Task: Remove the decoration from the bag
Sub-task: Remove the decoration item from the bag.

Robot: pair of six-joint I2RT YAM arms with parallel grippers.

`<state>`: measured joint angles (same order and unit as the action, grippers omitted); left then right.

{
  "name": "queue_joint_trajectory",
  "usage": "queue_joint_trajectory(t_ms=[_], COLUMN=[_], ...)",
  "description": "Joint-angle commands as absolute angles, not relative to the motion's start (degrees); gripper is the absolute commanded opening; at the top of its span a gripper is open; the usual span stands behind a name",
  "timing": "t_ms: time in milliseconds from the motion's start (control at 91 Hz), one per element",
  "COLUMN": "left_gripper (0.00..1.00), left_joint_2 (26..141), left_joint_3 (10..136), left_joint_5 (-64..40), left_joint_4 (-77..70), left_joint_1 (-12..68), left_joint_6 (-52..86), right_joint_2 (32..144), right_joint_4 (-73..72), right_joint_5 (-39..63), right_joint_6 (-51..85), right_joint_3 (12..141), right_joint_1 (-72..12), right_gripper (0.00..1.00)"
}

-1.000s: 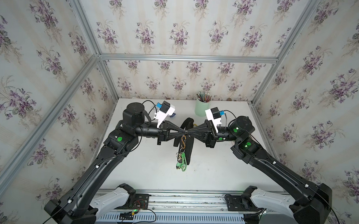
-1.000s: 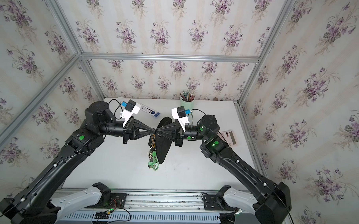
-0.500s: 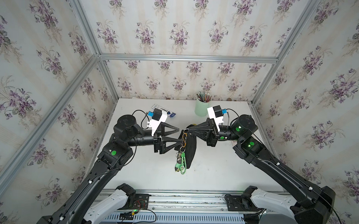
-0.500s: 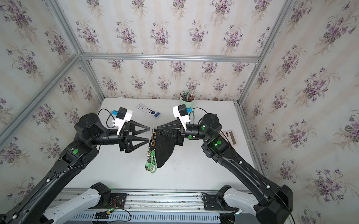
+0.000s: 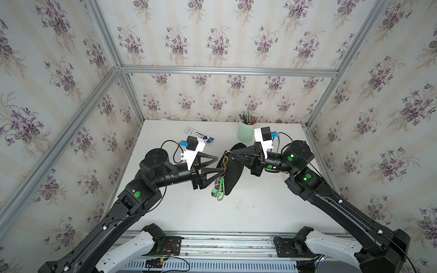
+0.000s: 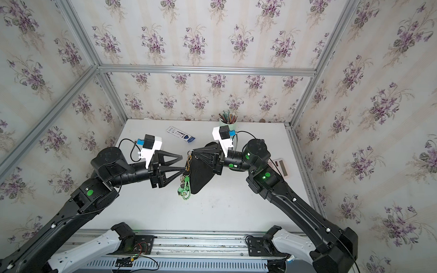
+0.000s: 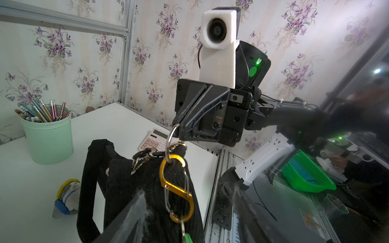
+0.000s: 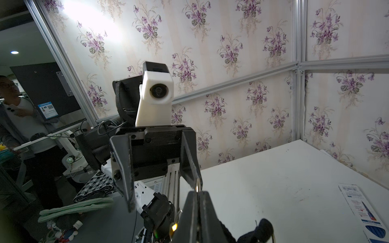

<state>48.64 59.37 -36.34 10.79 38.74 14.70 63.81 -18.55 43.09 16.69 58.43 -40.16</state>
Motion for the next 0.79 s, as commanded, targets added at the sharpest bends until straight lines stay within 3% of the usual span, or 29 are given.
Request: queue_joint_trajectory(t_ms=[0,209,462,572,780], left_gripper=[0.68,0.6,0.29,0.19,0.16], left_joint_2=[50.18,52.84,54.54,54.76,54.67], left_joint_3=[60.5,62.25,63.99,64.12,63.97], left_joint_5=[-31.79,-31.46,-32.38,-32.41,-32.84], left_joint_4=[12.58,14.29,16.12,16.35,16.17], left_joint_1=[40.47,41.32,41.32,41.31,41.31], left_joint_6=[11.78,11.16,10.21,10.11,10.33], right_joint_2=[63.89,63.77,63.3,63.2,62.6], right_joint_4=[-19.96,-20.04,-20.48,-20.57,-20.39], right_joint_5=[41.5,41.84,42.18,42.28,42.19], right_joint_6=[16.43,16.78,17.03,17.04,16.83], right_joint_3=[58.54,58.32,57.96,57.8,57.69], right_joint_1=[-40.25,-40.25,-40.25,-40.25,-40.25], right_gripper=[0.0,0.0,0.0,0.0,0.0])
